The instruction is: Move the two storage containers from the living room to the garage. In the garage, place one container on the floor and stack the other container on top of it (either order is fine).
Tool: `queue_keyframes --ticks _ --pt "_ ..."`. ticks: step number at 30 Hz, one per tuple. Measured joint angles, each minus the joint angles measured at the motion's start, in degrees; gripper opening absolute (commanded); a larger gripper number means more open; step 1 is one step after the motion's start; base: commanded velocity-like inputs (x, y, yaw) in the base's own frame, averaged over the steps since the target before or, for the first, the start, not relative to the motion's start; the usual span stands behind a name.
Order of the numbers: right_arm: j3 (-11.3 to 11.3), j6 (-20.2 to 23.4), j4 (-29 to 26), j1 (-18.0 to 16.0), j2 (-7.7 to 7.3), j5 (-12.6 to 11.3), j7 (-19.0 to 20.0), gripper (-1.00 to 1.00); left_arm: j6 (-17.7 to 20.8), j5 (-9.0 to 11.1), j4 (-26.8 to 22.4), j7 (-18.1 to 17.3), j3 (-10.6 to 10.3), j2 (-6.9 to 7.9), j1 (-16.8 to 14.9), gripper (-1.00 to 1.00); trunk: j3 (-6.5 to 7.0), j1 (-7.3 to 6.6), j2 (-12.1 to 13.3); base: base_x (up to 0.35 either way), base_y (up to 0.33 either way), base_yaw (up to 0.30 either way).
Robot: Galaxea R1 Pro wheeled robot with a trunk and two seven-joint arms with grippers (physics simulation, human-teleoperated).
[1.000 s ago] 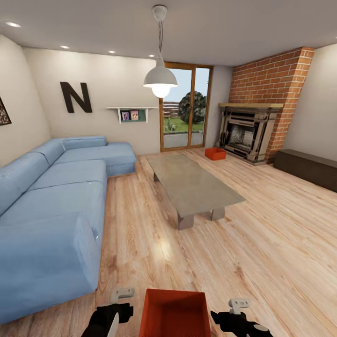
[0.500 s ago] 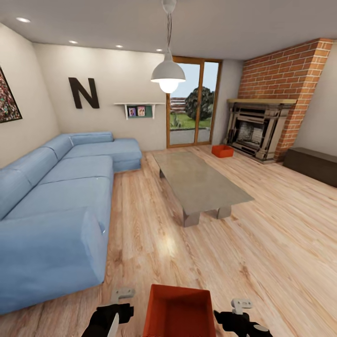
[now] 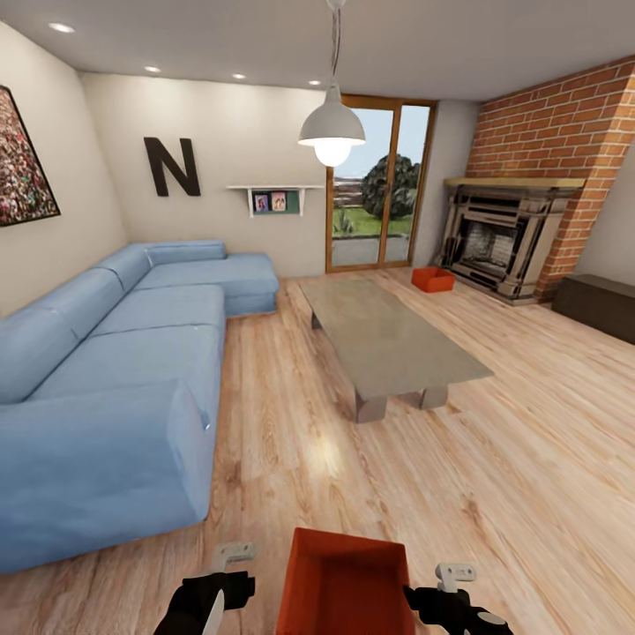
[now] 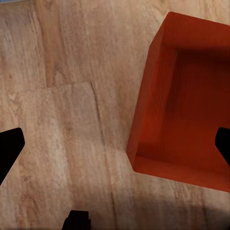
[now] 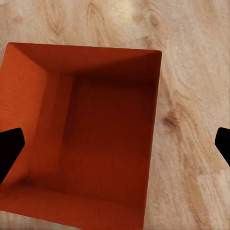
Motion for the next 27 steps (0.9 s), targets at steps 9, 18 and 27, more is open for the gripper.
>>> queue_keyframes --ticks 9,18,27 --pt "0.06 0.0 -0.01 0.0 0.03 0.0 0.0 1.0 0.99 -0.24 -0.78 0.09 -0.13 0.0 -2.78 1.0 -0.82 0.0 0.0 0.0 0.0 0.107" --pt "0.08 0.0 0.0 0.01 0.09 0.0 0.0 1.0 3.69 -0.32 -0.3 -1.24 -0.61 0.0 -3.65 1.0 -1.64 0.0 0.0 0.0 0.0 0.106" --pt "0.08 0.0 -0.01 0.0 0.09 -0.07 0.01 1.0 3.63 -0.31 0.55 -4.02 -2.16 0.0 -3.68 1.0 -2.37 0.0 0.0 0.0 0.0 0.086"
